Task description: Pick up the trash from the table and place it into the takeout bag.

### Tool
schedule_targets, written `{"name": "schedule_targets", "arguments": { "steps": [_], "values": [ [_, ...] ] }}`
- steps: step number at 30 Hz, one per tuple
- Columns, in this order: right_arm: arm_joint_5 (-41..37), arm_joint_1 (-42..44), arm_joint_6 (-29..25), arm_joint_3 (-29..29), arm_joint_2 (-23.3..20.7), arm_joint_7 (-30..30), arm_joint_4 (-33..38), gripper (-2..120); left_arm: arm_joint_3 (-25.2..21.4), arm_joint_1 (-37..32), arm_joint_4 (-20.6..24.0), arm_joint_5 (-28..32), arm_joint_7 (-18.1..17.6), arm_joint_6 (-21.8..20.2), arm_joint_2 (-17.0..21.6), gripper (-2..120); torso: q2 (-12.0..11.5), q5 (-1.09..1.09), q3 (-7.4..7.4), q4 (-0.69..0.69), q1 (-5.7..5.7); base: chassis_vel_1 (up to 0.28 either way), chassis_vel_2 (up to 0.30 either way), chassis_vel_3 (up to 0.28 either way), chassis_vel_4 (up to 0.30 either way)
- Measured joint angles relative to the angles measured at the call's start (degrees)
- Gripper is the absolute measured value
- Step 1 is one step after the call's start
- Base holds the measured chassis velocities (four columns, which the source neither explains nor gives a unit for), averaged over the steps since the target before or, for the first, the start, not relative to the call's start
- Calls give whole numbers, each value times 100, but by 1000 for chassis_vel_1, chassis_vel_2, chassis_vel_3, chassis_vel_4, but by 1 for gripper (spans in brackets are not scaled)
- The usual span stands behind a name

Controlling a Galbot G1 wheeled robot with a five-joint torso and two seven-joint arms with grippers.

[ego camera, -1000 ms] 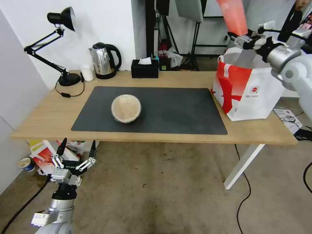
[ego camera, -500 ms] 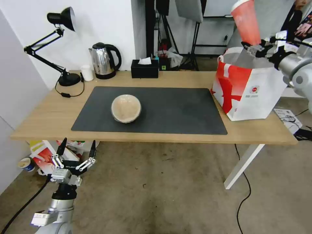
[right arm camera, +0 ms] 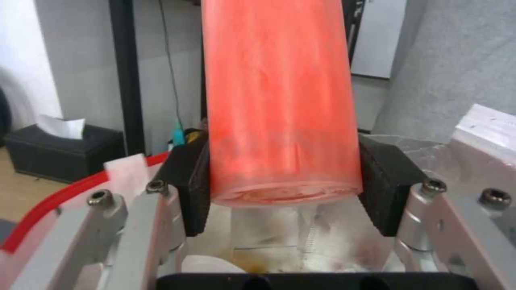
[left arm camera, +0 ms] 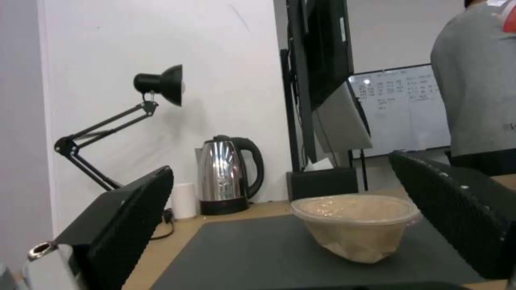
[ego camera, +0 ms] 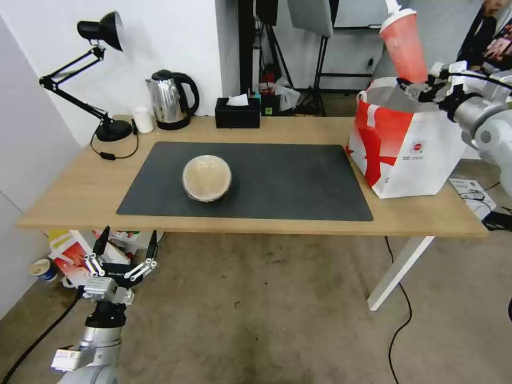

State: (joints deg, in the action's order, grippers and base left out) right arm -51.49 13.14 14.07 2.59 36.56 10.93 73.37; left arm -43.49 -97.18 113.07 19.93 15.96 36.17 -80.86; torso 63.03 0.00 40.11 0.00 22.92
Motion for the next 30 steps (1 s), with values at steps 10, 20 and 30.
{"name": "schedule_targets", "arguments": {
  "steps": [10,20,30],
  "values": [
    [75,-161,91,-84,58,-116,-88,52,0,-1,0,0,0,0,0,100,0,0,0,-1,0,0,0,0,0],
    [105,-192,265,-84,9,-257,33,68,0,-1,0,0,0,0,0,100,0,0,0,-1,0,0,0,0,0],
    [131,-167,307,-75,6,-281,61,98,0,0,0,0,0,0,0,100,0,0,0,0,0,0,0,0,0]
  ]
}}
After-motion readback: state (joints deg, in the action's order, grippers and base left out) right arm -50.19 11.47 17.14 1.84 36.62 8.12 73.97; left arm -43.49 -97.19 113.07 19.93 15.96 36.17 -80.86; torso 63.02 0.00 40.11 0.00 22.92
